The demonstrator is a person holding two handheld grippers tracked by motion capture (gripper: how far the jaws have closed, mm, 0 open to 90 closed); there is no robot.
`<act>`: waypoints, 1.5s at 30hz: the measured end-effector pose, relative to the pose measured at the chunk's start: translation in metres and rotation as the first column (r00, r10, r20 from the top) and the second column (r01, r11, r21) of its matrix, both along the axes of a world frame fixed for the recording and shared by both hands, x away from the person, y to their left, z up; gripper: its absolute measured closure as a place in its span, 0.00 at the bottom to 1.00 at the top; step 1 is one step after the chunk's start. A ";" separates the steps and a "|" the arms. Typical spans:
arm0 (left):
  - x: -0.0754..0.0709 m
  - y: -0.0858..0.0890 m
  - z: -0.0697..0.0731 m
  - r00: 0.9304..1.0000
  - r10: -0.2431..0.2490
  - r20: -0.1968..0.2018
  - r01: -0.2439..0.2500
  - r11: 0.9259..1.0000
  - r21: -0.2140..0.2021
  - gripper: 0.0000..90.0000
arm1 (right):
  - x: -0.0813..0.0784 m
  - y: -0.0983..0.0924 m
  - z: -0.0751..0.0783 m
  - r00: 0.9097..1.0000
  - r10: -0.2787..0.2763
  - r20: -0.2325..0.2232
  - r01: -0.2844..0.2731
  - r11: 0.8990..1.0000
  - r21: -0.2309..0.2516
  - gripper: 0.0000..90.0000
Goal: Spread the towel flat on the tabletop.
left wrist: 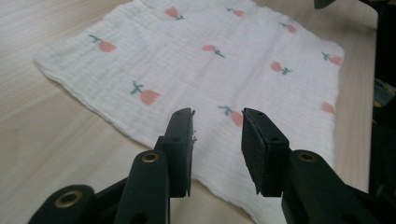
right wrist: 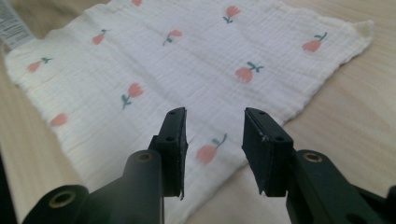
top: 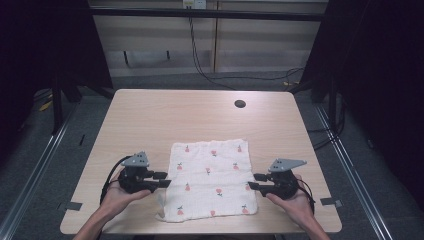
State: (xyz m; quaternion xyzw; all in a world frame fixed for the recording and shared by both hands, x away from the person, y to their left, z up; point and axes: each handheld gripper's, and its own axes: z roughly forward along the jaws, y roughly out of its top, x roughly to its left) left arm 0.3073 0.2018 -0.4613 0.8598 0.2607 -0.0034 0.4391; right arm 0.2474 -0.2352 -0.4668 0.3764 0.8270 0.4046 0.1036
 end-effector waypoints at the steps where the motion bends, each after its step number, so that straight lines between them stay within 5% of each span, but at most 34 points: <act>1: 0.007 -0.001 0.001 1.000 0.023 0.013 -0.024 0.999 0.023 0.70 | 0.006 0.002 -0.001 1.000 0.003 -0.003 -0.003 1.000 0.001 0.66; 6: 0.024 -0.006 0.004 0.999 0.042 0.014 -0.042 0.999 0.018 0.70 | 0.029 0.016 -0.004 0.999 0.028 -0.016 -0.028 0.999 -0.027 0.65; 12: 0.016 -0.028 -0.024 0.998 -0.057 -0.029 0.060 0.992 0.113 0.70 | 0.048 0.025 -0.020 0.999 0.027 -0.035 -0.029 0.998 -0.062 0.63; 19: 0.008 -0.033 -0.028 0.997 -0.075 -0.003 0.075 0.985 0.153 0.75 | 0.057 0.030 -0.031 0.999 0.021 -0.027 -0.024 0.991 -0.130 0.63; 29: 0.005 -0.035 -0.032 0.996 -0.075 0.048 0.064 0.978 0.200 0.92 | 0.053 0.022 -0.030 0.997 0.054 -0.056 -0.061 0.991 -0.117 0.96; 40: -0.003 -0.035 -0.032 0.995 -0.103 0.010 0.099 0.978 0.184 0.99 | 0.033 0.018 -0.029 0.994 0.079 -0.070 -0.087 0.989 -0.116 0.97; 45: -0.008 -0.033 -0.031 0.992 -0.127 0.012 0.122 0.972 0.199 0.99 | 0.030 0.019 -0.029 0.993 0.093 -0.074 -0.101 0.988 -0.114 0.97</act>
